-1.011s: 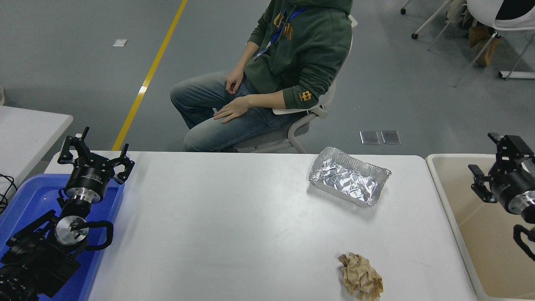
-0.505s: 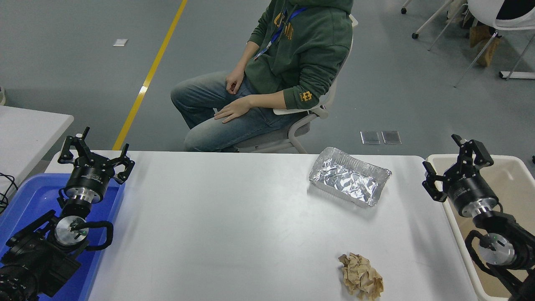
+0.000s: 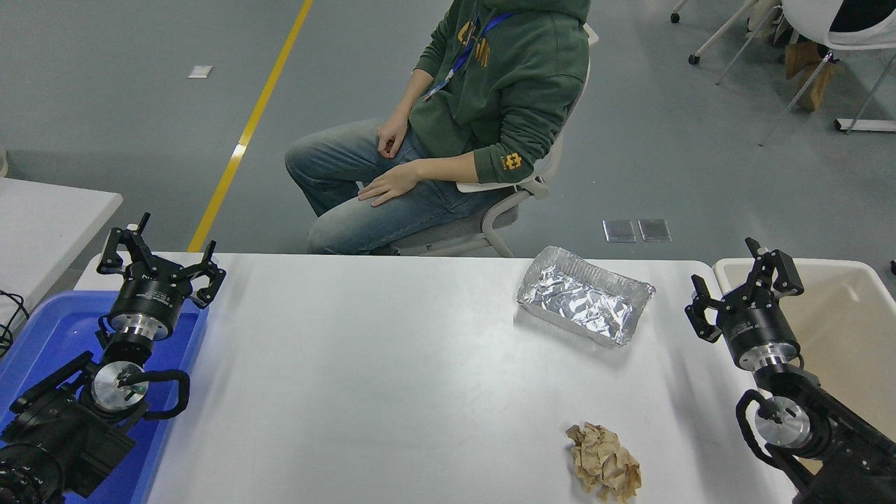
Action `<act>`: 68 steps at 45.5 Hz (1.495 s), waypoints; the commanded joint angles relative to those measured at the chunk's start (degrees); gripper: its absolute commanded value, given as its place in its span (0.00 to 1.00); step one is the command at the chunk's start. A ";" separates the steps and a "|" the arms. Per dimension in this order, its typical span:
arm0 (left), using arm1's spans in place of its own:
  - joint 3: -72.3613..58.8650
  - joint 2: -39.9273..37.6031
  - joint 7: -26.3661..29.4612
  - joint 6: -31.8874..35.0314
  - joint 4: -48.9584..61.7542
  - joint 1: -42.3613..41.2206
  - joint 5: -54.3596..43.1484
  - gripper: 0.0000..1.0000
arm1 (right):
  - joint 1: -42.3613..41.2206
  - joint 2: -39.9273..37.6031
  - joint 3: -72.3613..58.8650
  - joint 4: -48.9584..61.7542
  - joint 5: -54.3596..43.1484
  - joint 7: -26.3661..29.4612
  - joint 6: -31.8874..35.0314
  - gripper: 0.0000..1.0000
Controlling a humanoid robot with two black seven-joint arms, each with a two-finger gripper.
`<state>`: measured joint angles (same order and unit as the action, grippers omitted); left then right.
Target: Clean the table surface
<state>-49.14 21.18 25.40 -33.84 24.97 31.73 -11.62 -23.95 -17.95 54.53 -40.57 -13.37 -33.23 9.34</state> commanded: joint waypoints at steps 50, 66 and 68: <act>0.01 0.00 0.00 0.00 -0.01 0.00 0.01 1.00 | -3.30 3.10 -2.33 -0.56 -0.07 -1.23 0.24 1.00; 0.01 0.00 0.00 0.00 0.08 0.00 0.01 1.00 | -2.33 -5.33 -2.50 -13.47 5.98 9.22 -0.90 1.00; 0.01 0.00 0.00 0.00 -0.01 0.00 0.01 1.00 | -2.24 -7.09 -2.76 -15.58 6.78 10.81 -1.17 1.00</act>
<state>-49.13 21.18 25.40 -33.84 25.00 31.73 -11.61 -26.68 -18.63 52.32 -47.15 -11.63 -30.20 9.01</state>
